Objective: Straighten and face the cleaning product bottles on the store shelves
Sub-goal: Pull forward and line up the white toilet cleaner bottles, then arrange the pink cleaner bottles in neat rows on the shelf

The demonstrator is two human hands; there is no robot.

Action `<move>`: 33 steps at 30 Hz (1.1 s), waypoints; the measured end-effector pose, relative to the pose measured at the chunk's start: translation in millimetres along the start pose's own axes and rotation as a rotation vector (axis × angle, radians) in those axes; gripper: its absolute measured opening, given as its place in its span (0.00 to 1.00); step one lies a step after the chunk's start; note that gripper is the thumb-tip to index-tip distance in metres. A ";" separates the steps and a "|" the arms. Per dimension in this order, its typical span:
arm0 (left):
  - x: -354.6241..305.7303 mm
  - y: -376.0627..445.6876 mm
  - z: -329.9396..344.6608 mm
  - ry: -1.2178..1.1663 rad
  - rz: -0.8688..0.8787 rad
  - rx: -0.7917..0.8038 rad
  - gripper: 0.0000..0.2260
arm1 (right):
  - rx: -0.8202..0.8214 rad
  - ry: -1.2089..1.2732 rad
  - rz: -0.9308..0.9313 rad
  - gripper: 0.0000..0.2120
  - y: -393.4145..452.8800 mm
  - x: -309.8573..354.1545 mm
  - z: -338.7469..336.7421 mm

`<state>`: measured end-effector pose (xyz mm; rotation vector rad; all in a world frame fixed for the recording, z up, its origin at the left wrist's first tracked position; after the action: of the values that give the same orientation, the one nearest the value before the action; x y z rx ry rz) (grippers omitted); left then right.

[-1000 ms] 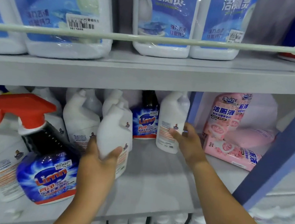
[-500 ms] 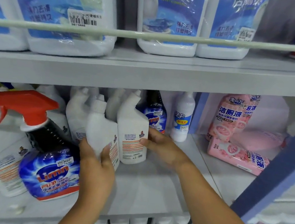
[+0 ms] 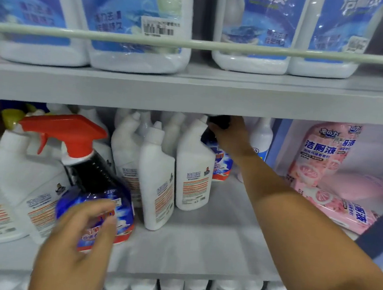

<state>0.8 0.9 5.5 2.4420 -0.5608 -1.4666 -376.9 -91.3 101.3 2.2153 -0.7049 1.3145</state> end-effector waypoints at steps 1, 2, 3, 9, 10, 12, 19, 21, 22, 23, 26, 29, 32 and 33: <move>3.2 2.2 -12.5 0.054 0.031 -0.047 0.15 | 0.003 -0.015 -0.006 0.08 1.4 -4.6 0.8; 0.1 1.5 -24.4 0.097 0.067 -0.131 0.17 | -0.016 -0.046 -0.004 0.10 -4.1 -6.8 -1.2; -8.0 1.0 -31.8 0.097 0.098 -0.212 0.17 | -0.076 -0.102 -0.009 0.13 -9.5 -12.0 -4.2; -23.6 20.0 -28.5 0.039 0.137 -0.191 0.25 | -0.265 -0.134 -0.135 0.15 -90.8 -15.2 -41.4; -24.0 25.3 -27.9 0.054 0.151 -0.153 0.25 | -0.274 -0.162 -0.133 0.16 -101.0 -13.6 -50.1; -29.5 32.3 -28.5 0.095 0.214 -0.095 0.23 | -0.270 -0.211 -0.077 0.16 -115.3 -14.9 -66.6; -16.2 42.3 -32.9 0.196 0.224 0.027 0.31 | -0.150 0.055 0.081 0.09 -183.7 -29.6 -84.1; -9.9 45.8 -31.3 0.166 0.204 0.075 0.32 | -0.091 0.062 0.045 0.10 -198.6 -27.0 -71.0; -7.6 46.4 -30.4 0.151 0.205 0.101 0.32 | -0.071 0.052 0.039 0.13 -204.2 -26.3 -64.4; -6.7 46.4 -30.0 0.133 0.218 0.126 0.32 | -0.053 0.030 0.043 0.16 -208.0 -30.6 -57.7; 3.4 46.4 -30.1 0.089 0.227 0.196 0.32 | 0.090 0.059 0.181 0.25 -220.3 -58.0 -36.7; 9.5 43.9 -27.6 0.016 0.206 0.198 0.33 | 0.193 0.138 0.314 0.29 -240.6 -83.0 -13.6; 9.5 38.2 -29.3 -0.023 0.209 0.161 0.28 | 0.096 0.158 0.340 0.26 -263.2 -85.2 4.8; 10.9 35.3 -29.3 -0.054 0.201 0.155 0.27 | 0.064 0.156 0.338 0.27 -269.1 -83.3 7.8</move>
<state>24.2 -35.4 24.4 2.3810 -0.9347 -1.4585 -234.5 124.0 -11.5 2.0750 -1.0218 1.6738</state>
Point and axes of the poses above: each hand's wrist, its own y-axis towards the middle knuckle, its own z-axis out of the palm, x = y × z, the point moved 6 cm from there along y, towards the middle knuckle, and after that the axes turned 15 degrees about z, right-handed, at the moved point
